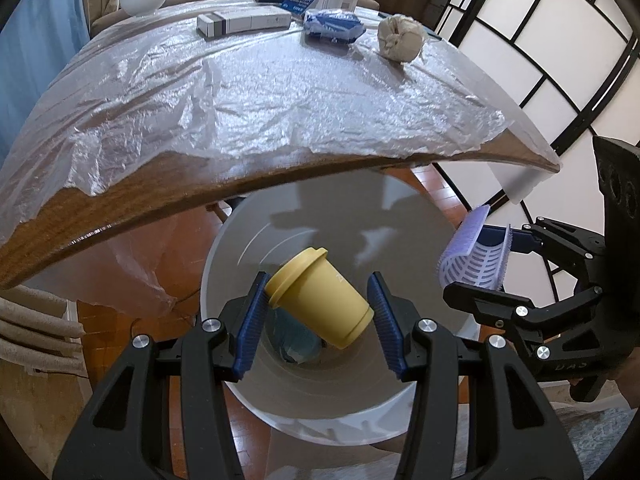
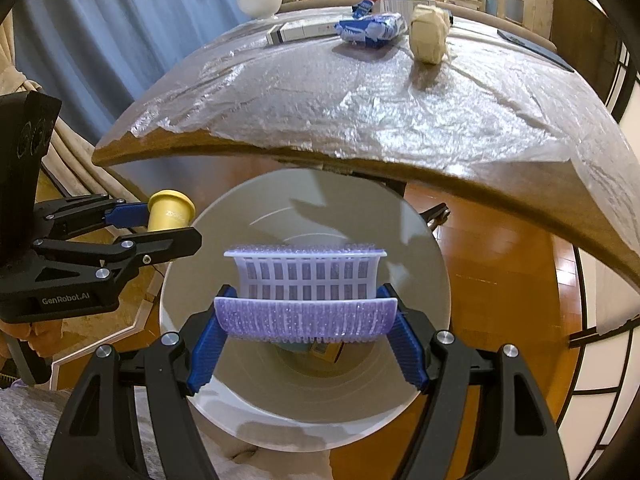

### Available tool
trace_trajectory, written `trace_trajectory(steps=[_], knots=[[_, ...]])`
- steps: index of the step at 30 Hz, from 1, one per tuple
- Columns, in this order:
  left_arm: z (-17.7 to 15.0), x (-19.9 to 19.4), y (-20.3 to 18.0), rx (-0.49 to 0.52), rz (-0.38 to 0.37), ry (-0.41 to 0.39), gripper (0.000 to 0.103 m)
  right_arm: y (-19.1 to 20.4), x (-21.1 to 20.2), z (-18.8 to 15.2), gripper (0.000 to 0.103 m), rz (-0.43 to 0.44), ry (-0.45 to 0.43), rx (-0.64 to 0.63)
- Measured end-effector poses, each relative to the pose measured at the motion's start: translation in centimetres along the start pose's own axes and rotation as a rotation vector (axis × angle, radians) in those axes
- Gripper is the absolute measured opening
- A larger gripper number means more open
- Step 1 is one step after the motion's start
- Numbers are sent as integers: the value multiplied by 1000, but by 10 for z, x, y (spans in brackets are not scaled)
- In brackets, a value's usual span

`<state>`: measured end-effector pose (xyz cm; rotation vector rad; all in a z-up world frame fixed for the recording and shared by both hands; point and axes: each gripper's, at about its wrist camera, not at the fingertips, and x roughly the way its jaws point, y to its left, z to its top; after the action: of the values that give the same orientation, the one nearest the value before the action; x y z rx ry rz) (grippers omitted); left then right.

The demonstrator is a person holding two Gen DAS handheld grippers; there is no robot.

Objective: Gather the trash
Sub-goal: 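Carry the yellow cup with the left tool while the right tool carries the basket over the bucket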

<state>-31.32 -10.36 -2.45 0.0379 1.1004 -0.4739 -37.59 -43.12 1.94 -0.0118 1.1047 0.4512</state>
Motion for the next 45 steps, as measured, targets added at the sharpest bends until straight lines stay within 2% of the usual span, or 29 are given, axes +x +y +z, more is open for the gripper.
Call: trace_trajectory(steps=[17, 45], knots=[[-10, 22, 1, 26, 29, 59, 51, -5, 26, -13, 71, -14, 50, 15], [-18, 58, 1, 60, 43, 125, 51, -9, 52, -12, 71, -49, 89, 54]])
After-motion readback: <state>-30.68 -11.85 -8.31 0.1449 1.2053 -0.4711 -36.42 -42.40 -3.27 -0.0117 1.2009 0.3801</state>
